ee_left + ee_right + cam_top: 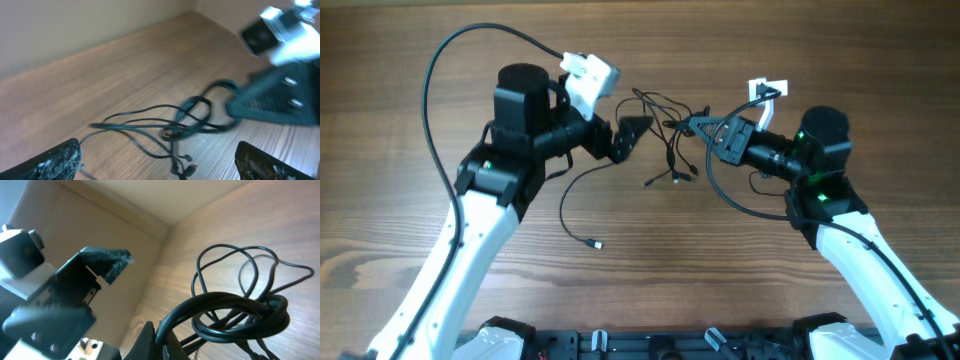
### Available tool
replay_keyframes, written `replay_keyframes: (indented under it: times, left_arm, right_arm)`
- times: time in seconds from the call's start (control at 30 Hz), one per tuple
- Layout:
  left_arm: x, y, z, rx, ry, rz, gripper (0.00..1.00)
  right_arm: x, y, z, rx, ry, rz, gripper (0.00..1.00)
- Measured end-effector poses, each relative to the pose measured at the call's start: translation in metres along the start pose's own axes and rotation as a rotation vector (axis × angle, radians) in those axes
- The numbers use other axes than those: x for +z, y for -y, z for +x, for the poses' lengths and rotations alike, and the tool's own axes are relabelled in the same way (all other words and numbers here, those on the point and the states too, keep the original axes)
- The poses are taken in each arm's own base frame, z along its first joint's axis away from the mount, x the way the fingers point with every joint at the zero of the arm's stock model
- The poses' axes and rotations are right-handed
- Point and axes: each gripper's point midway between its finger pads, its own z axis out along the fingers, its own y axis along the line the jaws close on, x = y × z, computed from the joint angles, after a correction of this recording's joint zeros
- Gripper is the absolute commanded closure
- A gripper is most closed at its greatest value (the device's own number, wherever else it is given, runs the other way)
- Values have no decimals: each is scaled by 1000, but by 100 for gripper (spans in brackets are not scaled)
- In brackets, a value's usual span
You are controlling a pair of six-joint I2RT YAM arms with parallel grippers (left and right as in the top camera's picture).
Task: Untangle cables
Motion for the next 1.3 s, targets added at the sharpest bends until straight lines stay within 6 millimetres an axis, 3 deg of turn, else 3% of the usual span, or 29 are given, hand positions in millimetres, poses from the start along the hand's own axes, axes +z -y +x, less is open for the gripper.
replay_keyframes:
  times: [0.17, 0.47, 0.53, 0.6, 0.67, 0.73, 0.8, 0.93, 1.0, 1.03, 1.3]
  left_arm:
    - [2, 35, 4, 156, -22, 79, 0]
    - [3, 45, 3, 275, -12, 118, 1]
    - [3, 47, 3, 278, -10, 128, 9]
    - [3, 48, 3, 289, -8, 131, 34]
    - [3, 49, 4, 300, -9, 138, 52]
    - [2, 52, 3, 328, -2, 158, 55]
    - [2, 55, 2, 352, 7, 177, 67]
    - [2, 58, 2, 362, 11, 189, 71]
    - [2, 58, 2, 366, 12, 191, 91]
    - [2, 59, 2, 364, 12, 195, 96]
    - [6, 81, 4, 400, 12, 248, 96]
  right_arm:
    - [-4, -45, -7, -70, -7, -182, 96]
    - [-14, -82, -2, -113, -59, -327, 96]
    - [-18, -92, -1, -161, -67, -368, 96]
    - [-21, -99, 2, -197, -79, -396, 96]
    - [-22, -101, 5, -204, -98, -408, 96]
    - [-23, -102, 8, -198, -117, -414, 96]
    - [-23, -102, 9, -189, -125, -415, 96]
    - [-23, -102, 10, -186, -132, -417, 96]
    - [-23, -102, 11, -187, -135, -418, 96]
    - [-24, -102, 11, -188, -138, -419, 96]
    - [-24, -103, 14, -191, -155, -424, 96]
